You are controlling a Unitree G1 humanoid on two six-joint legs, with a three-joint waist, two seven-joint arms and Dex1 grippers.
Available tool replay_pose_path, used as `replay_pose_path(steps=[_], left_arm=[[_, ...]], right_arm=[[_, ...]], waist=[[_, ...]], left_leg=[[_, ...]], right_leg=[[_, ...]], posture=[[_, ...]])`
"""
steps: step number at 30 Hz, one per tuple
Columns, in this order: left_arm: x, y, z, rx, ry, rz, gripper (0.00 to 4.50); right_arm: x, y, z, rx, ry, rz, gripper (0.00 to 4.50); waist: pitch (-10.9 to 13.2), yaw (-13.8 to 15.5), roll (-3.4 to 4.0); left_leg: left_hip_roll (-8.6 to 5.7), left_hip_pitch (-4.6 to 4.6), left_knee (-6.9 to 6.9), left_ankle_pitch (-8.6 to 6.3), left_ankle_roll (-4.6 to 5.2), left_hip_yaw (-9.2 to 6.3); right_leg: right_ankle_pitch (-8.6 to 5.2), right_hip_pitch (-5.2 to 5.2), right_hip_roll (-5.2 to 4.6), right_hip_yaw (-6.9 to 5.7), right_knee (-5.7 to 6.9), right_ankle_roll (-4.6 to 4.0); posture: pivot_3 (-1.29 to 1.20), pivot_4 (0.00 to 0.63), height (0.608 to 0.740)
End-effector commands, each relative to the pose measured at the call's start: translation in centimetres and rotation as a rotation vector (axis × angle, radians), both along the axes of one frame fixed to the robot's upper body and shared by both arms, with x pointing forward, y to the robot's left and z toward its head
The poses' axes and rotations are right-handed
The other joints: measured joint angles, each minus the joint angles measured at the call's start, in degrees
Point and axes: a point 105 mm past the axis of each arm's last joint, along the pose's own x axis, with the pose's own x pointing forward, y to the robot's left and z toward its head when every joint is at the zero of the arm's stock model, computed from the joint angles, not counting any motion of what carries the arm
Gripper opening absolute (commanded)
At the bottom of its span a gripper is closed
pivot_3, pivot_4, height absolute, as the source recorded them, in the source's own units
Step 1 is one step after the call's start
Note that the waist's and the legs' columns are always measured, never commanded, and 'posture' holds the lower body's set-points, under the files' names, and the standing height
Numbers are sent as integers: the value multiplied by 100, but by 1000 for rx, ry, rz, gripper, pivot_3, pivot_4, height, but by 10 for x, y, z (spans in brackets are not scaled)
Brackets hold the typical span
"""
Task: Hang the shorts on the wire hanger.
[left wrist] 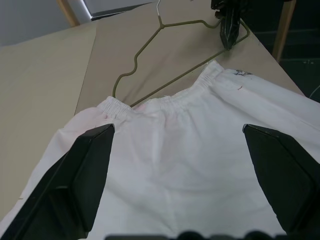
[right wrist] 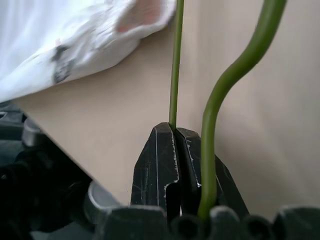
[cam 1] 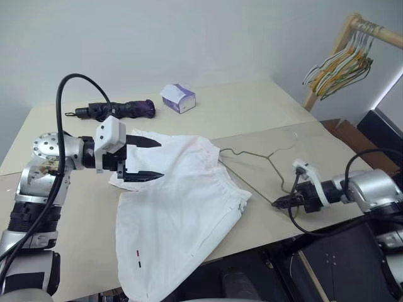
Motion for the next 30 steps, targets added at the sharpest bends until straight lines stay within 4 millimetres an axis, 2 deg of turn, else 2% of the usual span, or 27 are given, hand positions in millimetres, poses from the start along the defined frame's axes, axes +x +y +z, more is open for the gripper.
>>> replay_pose_path(steps=[1, 14, 18, 21, 24, 30], left_arm=[[-2, 2, 11, -5, -53, -1, 4441], [-5, 8, 13, 4, -76, 35, 4441], [-8, 9, 10, 6, -77, 48, 4441], [-10, 10, 9, 7, -76, 51, 4441], [-11, 11, 9, 7, -74, 57, 4441], [-13, 9, 6, 8, -76, 62, 4441]], right_arm=[[12, 1, 5, -8, -42, 17, 0], [8, -6, 9, 18, -18, 185, 0], [4, -6, 14, 35, -8, 250, 0], [-6, -12, 15, 12, -9, 315, 0], [-8, -16, 12, -18, 7, 336, 0], [23, -9, 0, -62, -4, 217, 0]], waist=[[-1, 3, 1], [-1, 204, 2], [-1, 275, 2], [0, 341, 4], [1, 456, 4], [0, 486, 3]], left_leg=[[0, 0, -1, 0, -1, 0], [-8, 2, 0, 5, -7, -1], [-9, 2, 0, 6, -10, -1], [-11, 2, 0, 6, -11, 0], [-15, 3, 0, 6, -10, 0], [-14, 30, -4, 8, -14, 8]], right_leg=[[0, -2, 0, 0, 1, 0], [1, -3, -1, -2, 2, 1], [1, -4, -1, -2, 1, 1], [1, -6, -3, -2, 1, 1], [0, -5, -3, -5, 0, 1], [1, 11, 2, -4, 1, -2]], posture=[[-116, 0, 740], [-63, 0, 740], [-50, 0, 740], [-39, 0, 740], [-34, 0, 740], [-21, 0, 740]])
